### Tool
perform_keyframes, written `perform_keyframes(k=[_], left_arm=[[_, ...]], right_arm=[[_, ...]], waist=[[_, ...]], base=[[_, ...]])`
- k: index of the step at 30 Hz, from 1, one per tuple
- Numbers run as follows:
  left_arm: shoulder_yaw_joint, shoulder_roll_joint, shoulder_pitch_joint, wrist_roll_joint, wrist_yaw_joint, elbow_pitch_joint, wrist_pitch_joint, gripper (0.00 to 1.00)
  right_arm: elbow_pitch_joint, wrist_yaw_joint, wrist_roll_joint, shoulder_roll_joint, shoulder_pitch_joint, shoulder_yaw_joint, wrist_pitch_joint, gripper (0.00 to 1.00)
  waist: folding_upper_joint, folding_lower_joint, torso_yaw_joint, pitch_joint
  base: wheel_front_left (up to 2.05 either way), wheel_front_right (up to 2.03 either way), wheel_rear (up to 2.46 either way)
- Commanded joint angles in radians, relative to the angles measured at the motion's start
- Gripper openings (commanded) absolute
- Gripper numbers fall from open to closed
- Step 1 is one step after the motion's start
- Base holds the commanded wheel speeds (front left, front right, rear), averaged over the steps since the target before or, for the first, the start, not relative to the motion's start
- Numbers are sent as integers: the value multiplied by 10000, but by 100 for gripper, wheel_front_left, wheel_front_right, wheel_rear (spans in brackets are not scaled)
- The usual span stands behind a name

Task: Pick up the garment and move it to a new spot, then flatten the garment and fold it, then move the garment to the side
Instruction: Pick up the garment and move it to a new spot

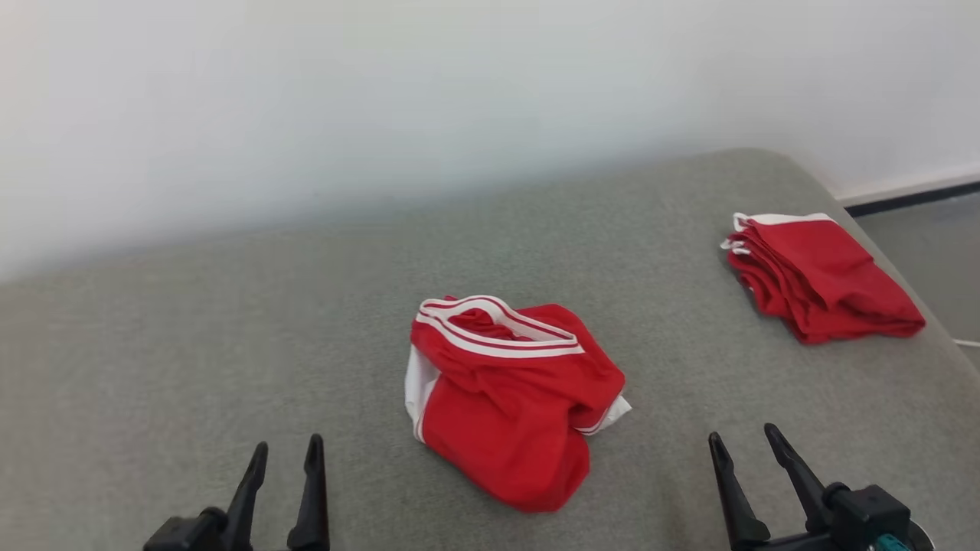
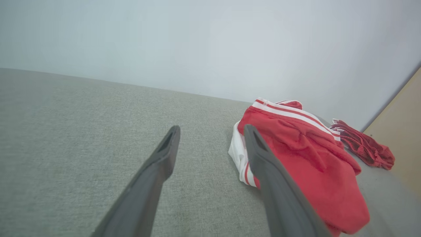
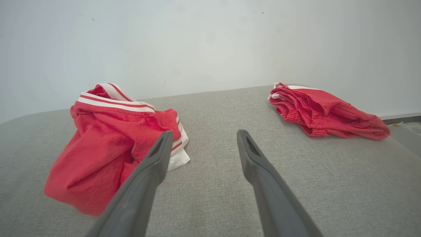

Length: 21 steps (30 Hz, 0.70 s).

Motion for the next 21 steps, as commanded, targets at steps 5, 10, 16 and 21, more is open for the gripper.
perform_keyframes(k=[5,10,16,21], left_arm=[[848,-173,1104,406,4,-1099,-122,100],[1425,-313,1666,876,-6,-1506,-117,100],[2074,-403,2384,1638,-61,-1635,-119,100],[2403,-490,2783,1900,-256,-1571,-120,100]], right_arm=[[-219,-29,-84,148,441,-227,123,100],[-270,-29,-120,177,471,-237,172,100],[-142,-29,-104,273,439,-177,119,100],[80,-29,-78,359,542,-182,44,100]], waist=[[0,0,1072,-408],[0,0,1277,-451],[0,0,1462,-501],[0,0,1607,-549]], base=[[0,0,0],[0,0,0],[0,0,0],[0,0,0]])
